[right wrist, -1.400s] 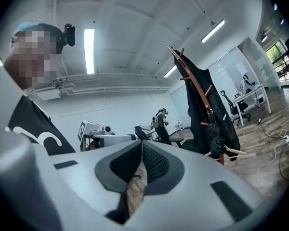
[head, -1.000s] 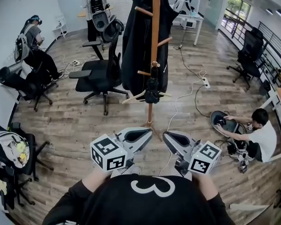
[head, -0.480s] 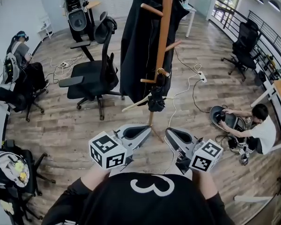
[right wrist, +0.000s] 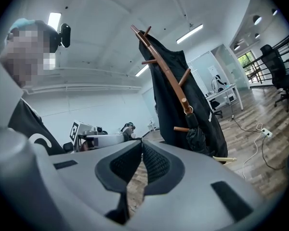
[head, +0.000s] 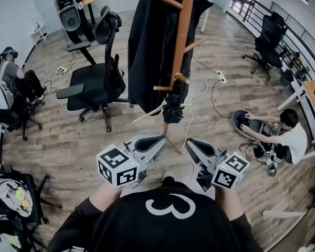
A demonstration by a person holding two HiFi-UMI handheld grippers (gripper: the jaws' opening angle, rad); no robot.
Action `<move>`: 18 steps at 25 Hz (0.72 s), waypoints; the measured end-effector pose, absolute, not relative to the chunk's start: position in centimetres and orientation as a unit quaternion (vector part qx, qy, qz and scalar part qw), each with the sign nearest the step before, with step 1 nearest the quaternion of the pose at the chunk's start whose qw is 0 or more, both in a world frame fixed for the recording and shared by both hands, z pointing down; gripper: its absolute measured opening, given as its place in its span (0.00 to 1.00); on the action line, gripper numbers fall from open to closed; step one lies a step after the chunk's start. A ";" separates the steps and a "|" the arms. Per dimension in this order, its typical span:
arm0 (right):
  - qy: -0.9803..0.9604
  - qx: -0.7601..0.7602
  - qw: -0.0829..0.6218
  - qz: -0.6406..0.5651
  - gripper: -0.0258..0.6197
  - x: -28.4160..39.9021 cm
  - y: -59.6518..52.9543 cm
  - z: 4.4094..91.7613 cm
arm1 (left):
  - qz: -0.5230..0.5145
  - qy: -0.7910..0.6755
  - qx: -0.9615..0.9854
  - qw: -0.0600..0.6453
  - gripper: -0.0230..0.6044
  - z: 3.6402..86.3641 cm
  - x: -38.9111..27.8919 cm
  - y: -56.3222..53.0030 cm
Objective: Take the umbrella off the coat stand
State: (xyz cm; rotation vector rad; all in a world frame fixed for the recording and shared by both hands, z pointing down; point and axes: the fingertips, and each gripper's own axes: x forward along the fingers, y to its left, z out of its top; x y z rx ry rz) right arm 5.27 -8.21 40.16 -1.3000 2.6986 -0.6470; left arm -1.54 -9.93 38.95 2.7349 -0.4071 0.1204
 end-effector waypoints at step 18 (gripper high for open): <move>0.883 -0.415 0.028 -0.218 0.09 9.2 -19.2 41.1 | 0.060 -0.168 0.961 0.210 0.06 40.5 1.3 -18.7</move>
